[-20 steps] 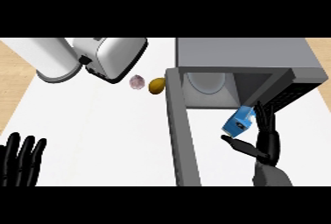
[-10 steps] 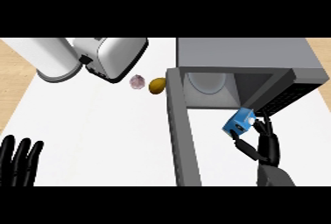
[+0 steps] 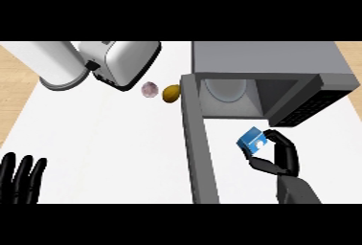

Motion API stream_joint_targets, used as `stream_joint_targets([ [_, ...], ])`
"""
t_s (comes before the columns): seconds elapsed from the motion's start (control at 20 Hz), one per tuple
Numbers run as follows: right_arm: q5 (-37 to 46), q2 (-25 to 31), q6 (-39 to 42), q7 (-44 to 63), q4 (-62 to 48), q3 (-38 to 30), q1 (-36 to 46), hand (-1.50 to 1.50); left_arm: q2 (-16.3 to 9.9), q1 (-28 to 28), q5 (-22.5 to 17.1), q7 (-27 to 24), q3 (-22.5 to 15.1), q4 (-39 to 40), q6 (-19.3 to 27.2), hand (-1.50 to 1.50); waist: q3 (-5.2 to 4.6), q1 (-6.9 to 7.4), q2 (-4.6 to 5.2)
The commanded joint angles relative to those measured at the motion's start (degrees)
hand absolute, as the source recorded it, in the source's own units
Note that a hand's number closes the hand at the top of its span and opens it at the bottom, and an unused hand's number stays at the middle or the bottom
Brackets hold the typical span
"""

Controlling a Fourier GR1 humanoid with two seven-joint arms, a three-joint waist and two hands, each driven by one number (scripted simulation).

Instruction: Pick up the milk, place it into the microwave and close the microwave

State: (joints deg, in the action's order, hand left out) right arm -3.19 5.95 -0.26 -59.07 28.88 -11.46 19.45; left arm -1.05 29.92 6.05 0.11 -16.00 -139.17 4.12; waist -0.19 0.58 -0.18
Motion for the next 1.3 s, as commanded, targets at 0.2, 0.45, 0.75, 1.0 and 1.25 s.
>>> stream_joint_targets([
  [0.2,4.2,3.2,16.7,-8.9,4.2,8.3,-10.1,1.50,0.4,-0.8,1.0,3.0,-0.9,-1.6,1.3,-1.50,0.22,-0.88,0.05],
  [0.45,3.6,1.7,13.1,-4.7,12.1,10.4,-12.4,1.50,-1.7,2.1,-4.2,0.8,3.2,-2.4,-0.9,-1.50,0.16,-0.34,0.02],
  [0.75,0.8,-2.2,5.9,12.0,31.2,11.6,-12.7,1.50,-2.8,3.0,-8.1,0.3,7.2,-1.6,-2.2,-1.50,0.09,-0.57,-0.09],
  [1.0,4.3,-1.4,2.2,19.7,35.5,13.2,-9.0,1.50,-3.2,-2.8,-10.5,3.2,11.7,-0.2,-1.8,-1.50,0.14,-0.58,0.08],
  [1.25,8.9,-5.8,-8.9,26.2,32.7,16.4,-1.3,1.50,-3.4,-1.5,-10.6,0.5,13.1,0.9,-2.9,-1.50,0.16,-0.07,0.19],
])
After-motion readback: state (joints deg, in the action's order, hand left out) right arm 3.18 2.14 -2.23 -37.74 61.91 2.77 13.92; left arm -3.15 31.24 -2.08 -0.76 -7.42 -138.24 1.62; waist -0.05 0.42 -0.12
